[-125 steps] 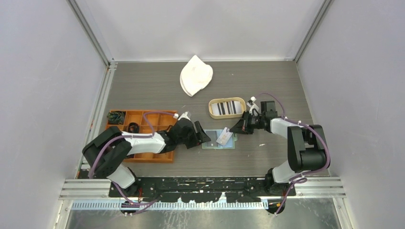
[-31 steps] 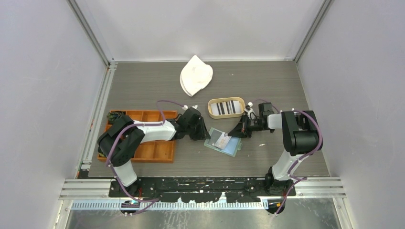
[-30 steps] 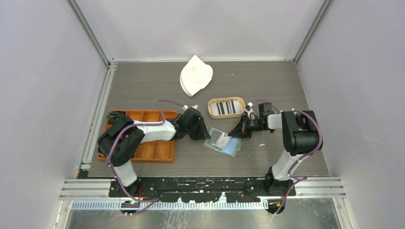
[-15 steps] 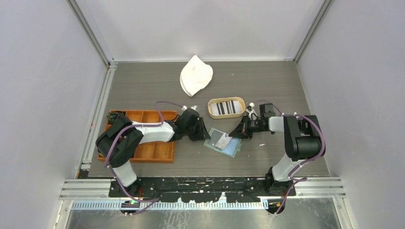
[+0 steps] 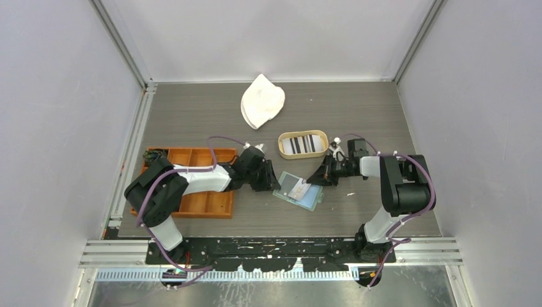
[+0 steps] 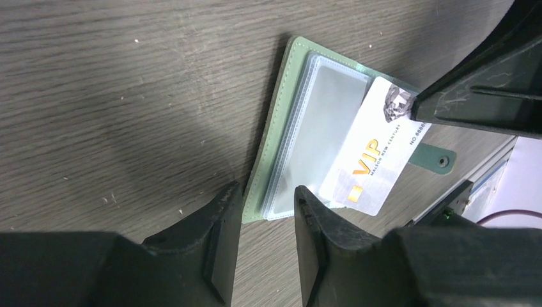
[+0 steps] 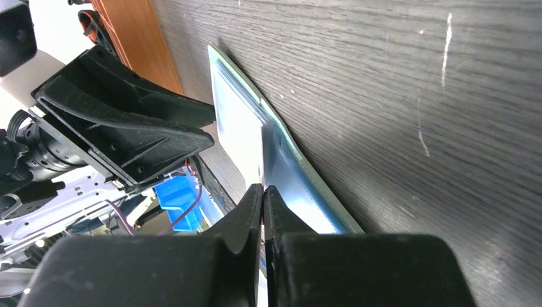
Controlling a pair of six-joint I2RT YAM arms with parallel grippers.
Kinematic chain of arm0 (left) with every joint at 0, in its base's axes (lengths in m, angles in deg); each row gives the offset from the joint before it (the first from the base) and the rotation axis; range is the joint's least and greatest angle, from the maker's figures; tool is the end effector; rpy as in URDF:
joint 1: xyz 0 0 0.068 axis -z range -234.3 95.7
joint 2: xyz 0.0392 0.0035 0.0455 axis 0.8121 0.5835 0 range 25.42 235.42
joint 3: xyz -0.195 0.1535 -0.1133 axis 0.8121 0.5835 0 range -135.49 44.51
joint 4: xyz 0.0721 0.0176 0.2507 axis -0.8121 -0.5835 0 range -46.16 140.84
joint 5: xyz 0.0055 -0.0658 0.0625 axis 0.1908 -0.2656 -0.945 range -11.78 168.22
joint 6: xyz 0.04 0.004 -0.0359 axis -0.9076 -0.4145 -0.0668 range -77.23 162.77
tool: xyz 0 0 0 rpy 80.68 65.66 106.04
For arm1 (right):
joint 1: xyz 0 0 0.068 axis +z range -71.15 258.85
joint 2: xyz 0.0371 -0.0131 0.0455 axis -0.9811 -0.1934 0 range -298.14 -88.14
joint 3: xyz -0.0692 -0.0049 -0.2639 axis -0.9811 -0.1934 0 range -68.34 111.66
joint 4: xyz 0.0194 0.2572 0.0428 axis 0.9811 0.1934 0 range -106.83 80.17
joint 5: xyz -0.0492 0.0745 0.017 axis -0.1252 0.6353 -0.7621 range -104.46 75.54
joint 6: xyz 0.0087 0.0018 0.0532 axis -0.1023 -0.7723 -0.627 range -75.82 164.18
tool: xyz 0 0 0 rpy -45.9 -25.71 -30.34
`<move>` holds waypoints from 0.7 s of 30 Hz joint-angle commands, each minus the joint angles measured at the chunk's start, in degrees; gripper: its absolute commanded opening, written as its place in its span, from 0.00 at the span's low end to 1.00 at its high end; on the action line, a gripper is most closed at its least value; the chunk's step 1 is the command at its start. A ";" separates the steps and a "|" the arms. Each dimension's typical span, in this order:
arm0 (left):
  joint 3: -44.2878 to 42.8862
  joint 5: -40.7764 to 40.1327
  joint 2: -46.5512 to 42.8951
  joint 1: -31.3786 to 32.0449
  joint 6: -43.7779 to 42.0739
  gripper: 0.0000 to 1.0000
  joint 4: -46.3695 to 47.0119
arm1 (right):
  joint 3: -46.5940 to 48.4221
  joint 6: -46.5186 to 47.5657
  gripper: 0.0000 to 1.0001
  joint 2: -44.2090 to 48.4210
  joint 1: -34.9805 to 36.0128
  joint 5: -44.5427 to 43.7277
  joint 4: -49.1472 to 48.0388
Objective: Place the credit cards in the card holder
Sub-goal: Insert the credit card into the card holder.
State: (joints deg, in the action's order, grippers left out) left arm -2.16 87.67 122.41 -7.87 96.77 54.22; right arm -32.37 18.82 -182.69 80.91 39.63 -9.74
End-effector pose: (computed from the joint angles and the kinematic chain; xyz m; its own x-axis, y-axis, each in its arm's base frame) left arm 0.2227 -0.2426 0.1456 -0.9367 -0.1731 -0.3042 0.0581 0.7801 -0.6230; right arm 0.2578 0.0381 0.1124 -0.9747 0.2163 -0.0561 0.0698 0.5329 0.8433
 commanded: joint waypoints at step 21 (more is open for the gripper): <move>-0.13 6.02 4.35 -0.11 -1.79 0.34 1.78 | 3.74 2.34 0.09 -5.92 1.30 2.65 1.23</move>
State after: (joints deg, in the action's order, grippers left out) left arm -1.82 92.44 123.83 -8.35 96.24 56.62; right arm -30.14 20.06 -187.47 81.13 42.03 -8.86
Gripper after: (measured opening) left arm 0.348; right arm 0.087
